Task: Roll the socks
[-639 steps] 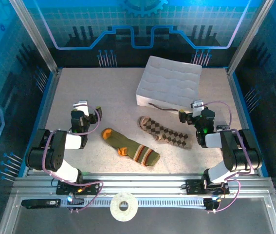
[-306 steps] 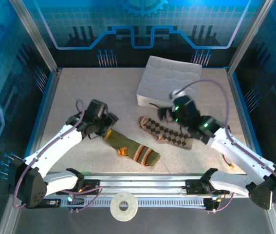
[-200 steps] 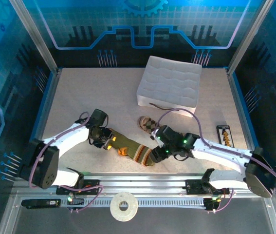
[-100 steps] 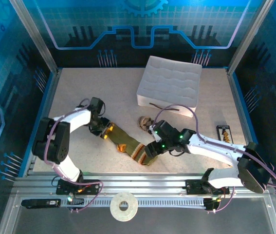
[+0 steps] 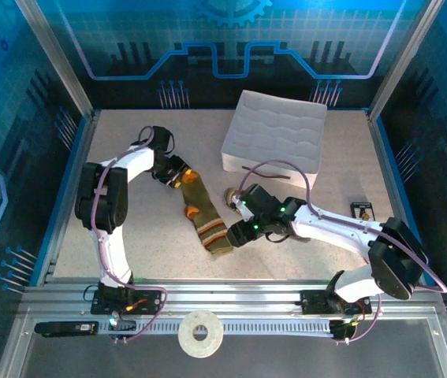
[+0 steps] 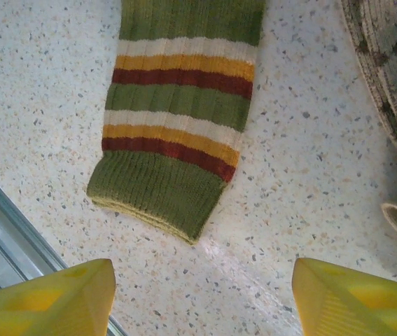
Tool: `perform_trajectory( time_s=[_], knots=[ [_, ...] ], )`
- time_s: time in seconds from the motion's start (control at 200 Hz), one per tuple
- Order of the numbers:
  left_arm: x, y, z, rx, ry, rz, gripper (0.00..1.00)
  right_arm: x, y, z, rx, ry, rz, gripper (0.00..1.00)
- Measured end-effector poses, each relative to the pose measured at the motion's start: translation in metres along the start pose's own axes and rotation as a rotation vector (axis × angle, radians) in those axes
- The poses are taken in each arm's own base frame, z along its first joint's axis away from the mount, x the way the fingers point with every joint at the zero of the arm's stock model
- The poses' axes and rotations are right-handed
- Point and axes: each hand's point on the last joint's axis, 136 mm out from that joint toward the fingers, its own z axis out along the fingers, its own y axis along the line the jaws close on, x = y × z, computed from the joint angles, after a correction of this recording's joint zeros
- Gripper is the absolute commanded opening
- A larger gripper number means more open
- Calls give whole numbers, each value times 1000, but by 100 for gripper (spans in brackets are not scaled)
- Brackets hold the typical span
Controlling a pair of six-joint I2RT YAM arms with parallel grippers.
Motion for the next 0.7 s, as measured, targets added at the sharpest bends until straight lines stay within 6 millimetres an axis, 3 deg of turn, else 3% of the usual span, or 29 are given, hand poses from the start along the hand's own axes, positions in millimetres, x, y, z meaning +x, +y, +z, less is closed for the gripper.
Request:
perform_trajectory(
  time_s=[0.14,0.22,0.295,0.38,0.495,0.59,0.7],
  knots=[
    [10,-21,-52,68,-80,49,47,-1,-1,8,3,19,-15,64],
    [37,-33,-88,127,-98,90,44,1,-1,17,0,48,-16,57],
    [74,-33,-103,169,-70,114,43,2,0,26,-13,72,-13,52],
    [123,-12,-93,157,18,116,42,4,2,35,-27,93,2,49],
    [176,39,-59,46,146,54,41,8,4,45,-51,126,20,48],
    [190,74,-41,-32,185,-17,41,9,8,55,-85,154,38,50],
    [192,87,-34,-50,191,-63,42,14,13,67,-125,192,67,53]
  ],
)
